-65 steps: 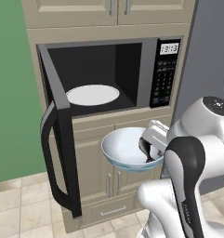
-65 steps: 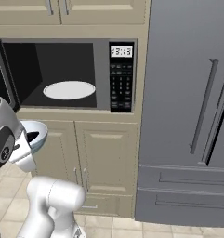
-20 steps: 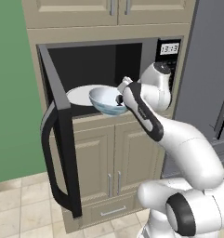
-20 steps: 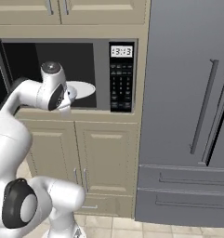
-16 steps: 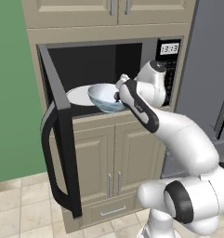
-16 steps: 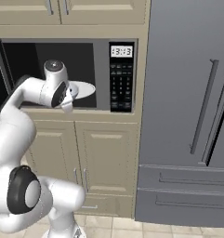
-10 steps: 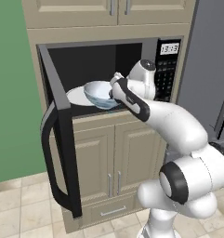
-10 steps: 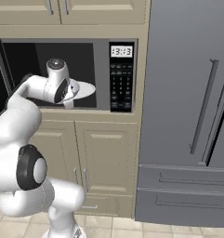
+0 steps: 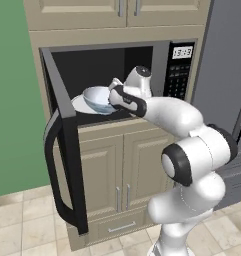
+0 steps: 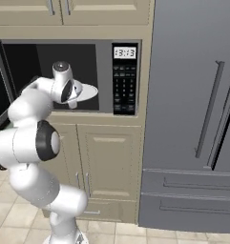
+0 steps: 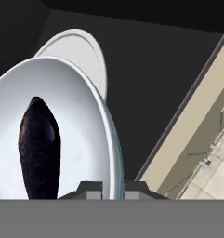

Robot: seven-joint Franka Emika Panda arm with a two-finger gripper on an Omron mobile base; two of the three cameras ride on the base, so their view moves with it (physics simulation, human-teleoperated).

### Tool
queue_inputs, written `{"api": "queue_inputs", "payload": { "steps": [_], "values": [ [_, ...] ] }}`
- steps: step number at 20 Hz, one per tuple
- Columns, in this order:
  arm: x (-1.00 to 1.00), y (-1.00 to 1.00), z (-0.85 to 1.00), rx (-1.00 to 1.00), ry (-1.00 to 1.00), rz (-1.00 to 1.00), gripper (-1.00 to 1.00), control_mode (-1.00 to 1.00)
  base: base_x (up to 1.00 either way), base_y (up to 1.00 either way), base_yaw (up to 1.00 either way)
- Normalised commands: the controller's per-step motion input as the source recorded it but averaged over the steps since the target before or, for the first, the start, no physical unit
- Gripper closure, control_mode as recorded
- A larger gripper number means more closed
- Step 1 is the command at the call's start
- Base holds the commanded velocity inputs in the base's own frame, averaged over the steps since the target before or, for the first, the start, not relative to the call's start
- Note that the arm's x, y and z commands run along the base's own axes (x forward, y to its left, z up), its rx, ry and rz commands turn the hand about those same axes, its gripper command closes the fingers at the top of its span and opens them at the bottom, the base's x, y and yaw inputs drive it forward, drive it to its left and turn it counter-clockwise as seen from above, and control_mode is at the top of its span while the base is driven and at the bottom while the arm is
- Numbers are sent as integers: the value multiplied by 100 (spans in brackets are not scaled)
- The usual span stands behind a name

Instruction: Remove the banana from the bowl and place it on the small plate. Then place the bowl with only the fish in the microwave, close the door, and press the start button to microwave the fish.

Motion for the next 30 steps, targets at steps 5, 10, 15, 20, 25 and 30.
{"api": "queue_inputs", "payload": {
  "steps": [5, 10, 15, 20, 25, 30],
  "values": [
    [72, 0, -25, 0, 0, -5, 100, -100, 0, 0, 0],
    [49, 1, -13, 0, 1, -2, 100, -100, 0, 0, 0],
    [-37, 0, 16, 0, -4, 0, -100, -100, 0, 0, 0],
    [-86, -16, 34, 0, -18, 0, -100, -100, 0, 0, 0],
    [-68, -8, 11, 0, -10, 0, -100, -100, 0, 0, 0],
    [-44, -19, 3, 0, -8, 0, -100, -100, 0, 0, 0]
  ]
}}
